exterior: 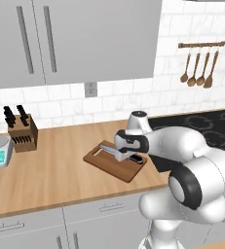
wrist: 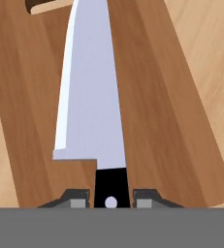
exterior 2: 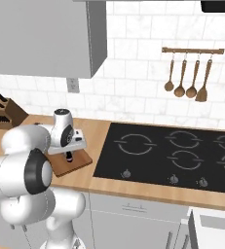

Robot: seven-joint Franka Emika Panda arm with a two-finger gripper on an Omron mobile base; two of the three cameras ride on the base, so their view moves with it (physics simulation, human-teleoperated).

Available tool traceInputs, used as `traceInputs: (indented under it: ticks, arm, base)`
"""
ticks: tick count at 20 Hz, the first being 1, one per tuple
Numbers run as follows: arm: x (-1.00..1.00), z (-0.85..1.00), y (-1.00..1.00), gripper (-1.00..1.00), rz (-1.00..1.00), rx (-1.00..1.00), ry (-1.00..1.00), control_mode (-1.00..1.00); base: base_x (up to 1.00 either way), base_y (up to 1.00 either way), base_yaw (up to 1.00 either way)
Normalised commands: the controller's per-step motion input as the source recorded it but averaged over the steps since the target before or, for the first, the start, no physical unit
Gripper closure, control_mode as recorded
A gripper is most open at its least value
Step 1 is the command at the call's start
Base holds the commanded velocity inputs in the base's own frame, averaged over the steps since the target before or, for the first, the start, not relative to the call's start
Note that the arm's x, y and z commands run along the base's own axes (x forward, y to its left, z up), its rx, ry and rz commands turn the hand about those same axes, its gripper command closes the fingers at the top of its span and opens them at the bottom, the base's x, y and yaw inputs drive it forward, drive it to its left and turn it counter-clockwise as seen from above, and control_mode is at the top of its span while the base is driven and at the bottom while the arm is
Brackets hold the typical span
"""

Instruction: Pick up the knife from the drawer and place it on the cutting board. Then place the meat from the plate to the cutting board.

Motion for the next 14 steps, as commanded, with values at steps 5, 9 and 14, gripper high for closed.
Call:
traceInputs:
  ticks: [5,9,14]
  arm:
    - [0.00,-0.07,0.00,-1.00,0.01,0.00,0.00,-1.00]
    - [0.00,0.00,0.00,-1.00,0.00,0.00,0.00,-1.00]
    - [0.00,0.00,0.00,-1.00,0.00,0.00,0.00,-1.00]
  base:
    - [0.00,0.00,0.00]
    - [0.00,0.00,0.00]
    - [0.00,0.00,0.00]
